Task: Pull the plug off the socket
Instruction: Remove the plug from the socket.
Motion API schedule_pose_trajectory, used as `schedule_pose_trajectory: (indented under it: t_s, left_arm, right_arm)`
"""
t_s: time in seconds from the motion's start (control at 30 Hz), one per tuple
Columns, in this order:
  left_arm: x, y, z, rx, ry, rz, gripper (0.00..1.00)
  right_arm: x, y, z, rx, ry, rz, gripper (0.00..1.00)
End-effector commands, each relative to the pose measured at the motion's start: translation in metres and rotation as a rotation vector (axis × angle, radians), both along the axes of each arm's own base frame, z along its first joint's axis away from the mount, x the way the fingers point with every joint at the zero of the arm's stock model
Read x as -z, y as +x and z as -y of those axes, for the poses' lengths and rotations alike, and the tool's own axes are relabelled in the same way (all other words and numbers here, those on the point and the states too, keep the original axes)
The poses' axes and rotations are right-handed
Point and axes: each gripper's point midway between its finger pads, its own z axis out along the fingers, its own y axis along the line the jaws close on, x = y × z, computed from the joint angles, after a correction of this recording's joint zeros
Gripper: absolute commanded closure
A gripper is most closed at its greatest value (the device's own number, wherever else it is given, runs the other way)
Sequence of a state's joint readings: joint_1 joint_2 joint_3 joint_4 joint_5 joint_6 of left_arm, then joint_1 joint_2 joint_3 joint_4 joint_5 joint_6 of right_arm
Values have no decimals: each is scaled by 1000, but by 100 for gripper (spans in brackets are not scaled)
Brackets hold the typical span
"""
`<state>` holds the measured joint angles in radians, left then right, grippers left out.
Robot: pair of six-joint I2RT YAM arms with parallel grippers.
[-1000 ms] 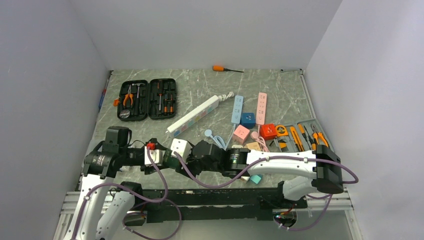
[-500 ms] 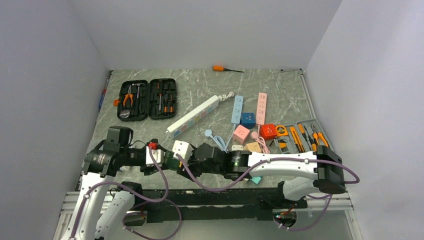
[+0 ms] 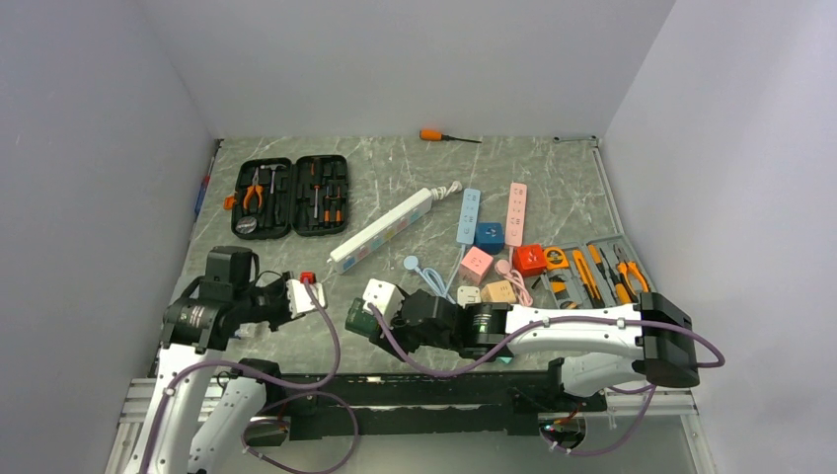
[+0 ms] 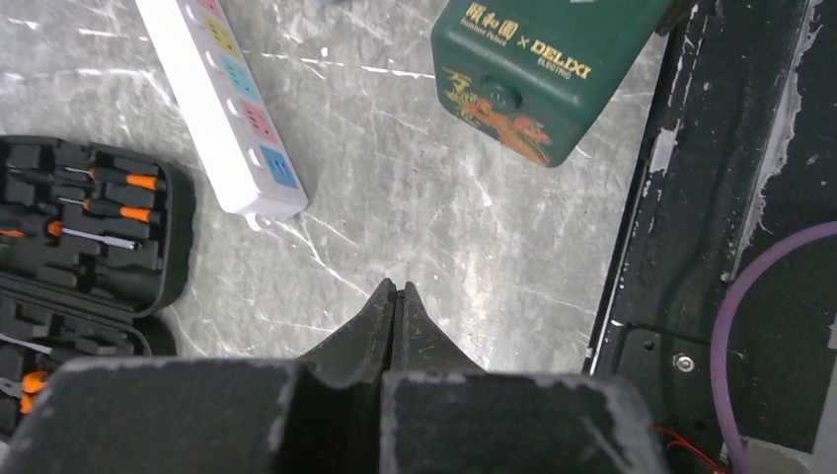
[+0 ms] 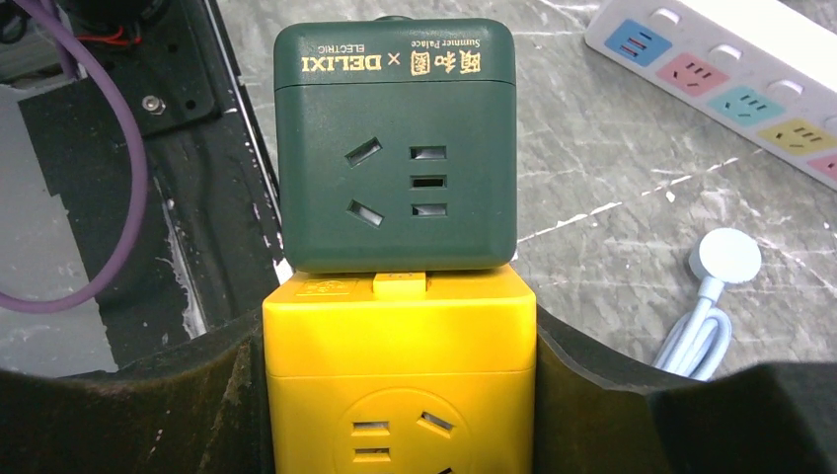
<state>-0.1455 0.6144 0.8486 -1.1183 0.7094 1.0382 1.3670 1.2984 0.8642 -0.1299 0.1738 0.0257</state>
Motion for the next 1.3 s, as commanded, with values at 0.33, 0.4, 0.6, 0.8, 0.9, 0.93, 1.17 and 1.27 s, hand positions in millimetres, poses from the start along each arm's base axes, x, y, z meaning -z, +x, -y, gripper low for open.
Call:
schedule_pose_trajectory:
  t_s: [0.33,0.4,0.6,0.8,0.9,0.93,1.17,1.27]
  left_arm:
    - [-51,-11,23,113,-131,55,2]
    - [-56,-19,24,146,-134,74,1]
    - [-59,-43,30,239,-156,162,1]
    - [-62,-41,45,301,-261,216,1]
    - [-63,-40,52,327,-312,159,1]
    - [-64,-40,53,339,-320,142,1]
    - [-66,-45,59,405,-356,73,1]
    - [-61,-44,60,402,-344,46,1]
  right_arm:
    - [-49,7,-13,22,143,47,100]
    - [-56,6,-16,8,155,51,100]
    - [-70,5,-24,-8,166,48,100]
    - [-88,-5,-35,-107,185,62,100]
    - [-94,-10,-40,-144,193,59,100]
    - [-97,-11,-42,-154,195,59,100]
    - [-102,-14,-47,-196,194,68,100]
    - [-102,-15,-49,-209,198,67,100]
